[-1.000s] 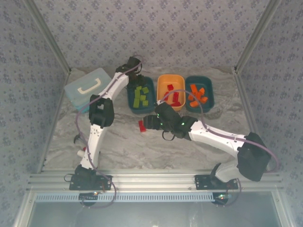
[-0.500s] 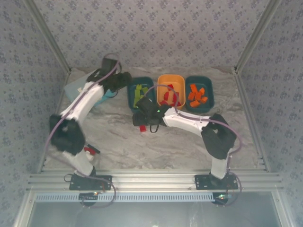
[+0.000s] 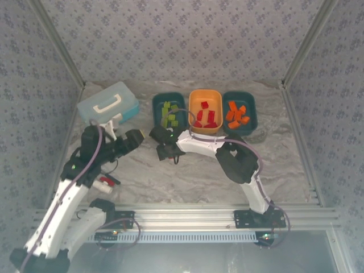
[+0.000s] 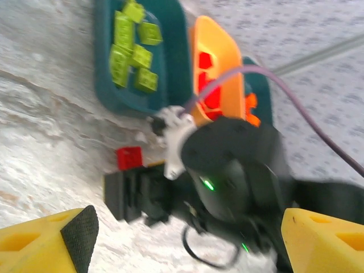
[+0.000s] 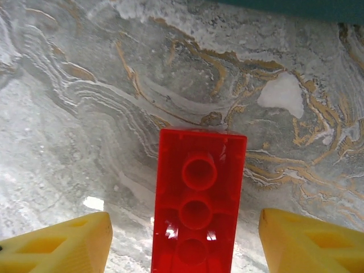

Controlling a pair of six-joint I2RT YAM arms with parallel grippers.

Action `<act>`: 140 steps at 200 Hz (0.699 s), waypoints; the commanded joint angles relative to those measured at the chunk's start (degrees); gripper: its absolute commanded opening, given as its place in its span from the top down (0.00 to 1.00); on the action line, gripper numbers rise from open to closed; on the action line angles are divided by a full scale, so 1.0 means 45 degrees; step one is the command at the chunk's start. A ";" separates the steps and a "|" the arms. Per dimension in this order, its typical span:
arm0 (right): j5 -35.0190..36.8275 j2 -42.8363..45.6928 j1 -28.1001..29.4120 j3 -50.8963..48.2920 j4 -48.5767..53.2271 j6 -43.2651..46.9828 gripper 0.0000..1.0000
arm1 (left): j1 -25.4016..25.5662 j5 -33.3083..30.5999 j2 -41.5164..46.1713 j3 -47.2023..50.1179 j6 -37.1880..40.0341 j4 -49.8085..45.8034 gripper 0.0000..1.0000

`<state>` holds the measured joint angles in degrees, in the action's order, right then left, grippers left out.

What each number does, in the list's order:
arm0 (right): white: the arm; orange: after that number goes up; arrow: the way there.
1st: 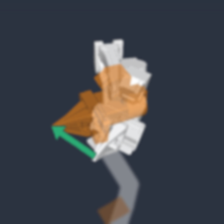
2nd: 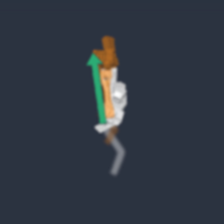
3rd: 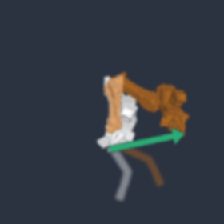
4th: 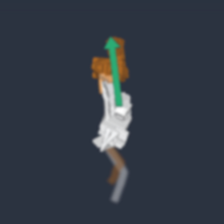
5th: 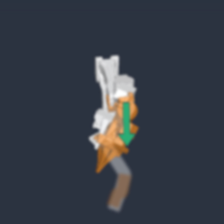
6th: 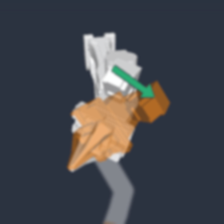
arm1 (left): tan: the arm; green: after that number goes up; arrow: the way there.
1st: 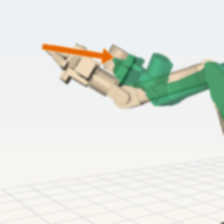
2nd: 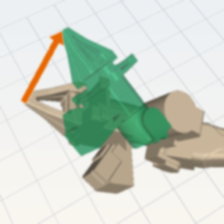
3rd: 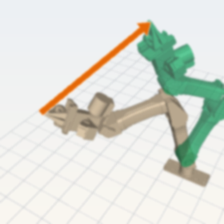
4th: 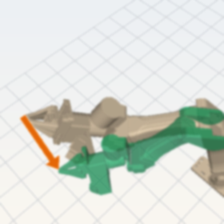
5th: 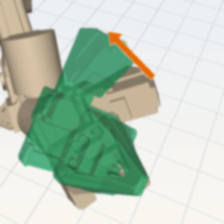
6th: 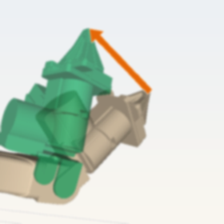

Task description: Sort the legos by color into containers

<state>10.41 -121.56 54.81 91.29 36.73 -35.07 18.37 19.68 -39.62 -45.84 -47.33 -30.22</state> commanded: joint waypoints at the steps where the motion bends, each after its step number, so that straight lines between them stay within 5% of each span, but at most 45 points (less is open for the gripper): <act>1: 0.0527 -0.0556 0.0064 0.0589 0.0730 -0.0126 0.33 | -0.0041 0.1611 0.1532 0.0842 -0.0841 -0.0407 0.14; 60: 0.0752 -0.0762 0.0213 0.0671 0.0686 -0.0121 0.54 | -0.0041 0.1720 0.5172 0.2693 -0.2649 -0.2119 0.14; 140: 0.1006 -0.0174 0.0465 0.0481 0.0627 -0.0122 0.65 | -0.0039 0.1671 0.5190 0.2961 -0.2769 -0.1998 0.14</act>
<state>13.37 -124.25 56.34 93.17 38.15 -35.31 18.37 26.37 -15.57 -32.47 -58.63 -39.46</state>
